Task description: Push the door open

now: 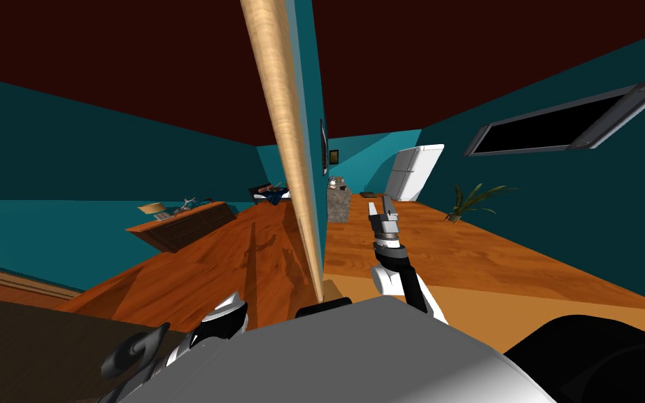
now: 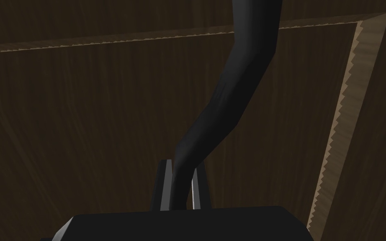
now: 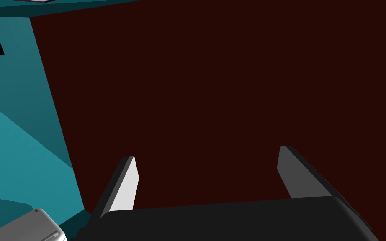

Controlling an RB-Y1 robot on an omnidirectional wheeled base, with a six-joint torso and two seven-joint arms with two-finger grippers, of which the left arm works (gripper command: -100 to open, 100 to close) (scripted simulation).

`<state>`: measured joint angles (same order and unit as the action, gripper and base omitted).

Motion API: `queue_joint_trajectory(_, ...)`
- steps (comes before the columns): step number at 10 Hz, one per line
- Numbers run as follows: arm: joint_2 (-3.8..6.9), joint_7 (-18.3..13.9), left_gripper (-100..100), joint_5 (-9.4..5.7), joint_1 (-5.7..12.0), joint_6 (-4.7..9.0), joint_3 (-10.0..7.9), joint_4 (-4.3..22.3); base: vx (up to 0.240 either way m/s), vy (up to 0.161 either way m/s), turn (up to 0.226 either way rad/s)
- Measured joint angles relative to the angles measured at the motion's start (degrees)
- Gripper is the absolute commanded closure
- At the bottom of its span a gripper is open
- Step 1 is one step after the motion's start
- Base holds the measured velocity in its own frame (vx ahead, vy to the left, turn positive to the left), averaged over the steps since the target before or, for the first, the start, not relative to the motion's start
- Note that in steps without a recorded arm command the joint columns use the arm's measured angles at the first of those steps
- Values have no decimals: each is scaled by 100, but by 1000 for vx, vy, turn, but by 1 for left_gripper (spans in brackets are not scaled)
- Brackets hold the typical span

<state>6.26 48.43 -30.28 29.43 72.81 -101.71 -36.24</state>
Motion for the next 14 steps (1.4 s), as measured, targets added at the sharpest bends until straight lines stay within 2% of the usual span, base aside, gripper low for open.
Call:
queue_joint_trajectory(5, 45, 17, 100, -41, -22, 66, -101, -14, 0, 40, -1)
queue_joint_trajectory(6, 61, 4, 100, -40, -22, 91, -100, 48, 0, 58, -5)
queue_joint_trajectory(10, 14, 42, 100, -67, -18, 69, -154, -58, 0, 20, -9)
queue_joint_trajectory(13, 66, 16, 100, -79, -41, 143, -190, 40, 0, 19, 3)
queue_joint_trajectory(14, 45, 26, 100, -81, -32, 122, -190, -11, 0, 3, 12)
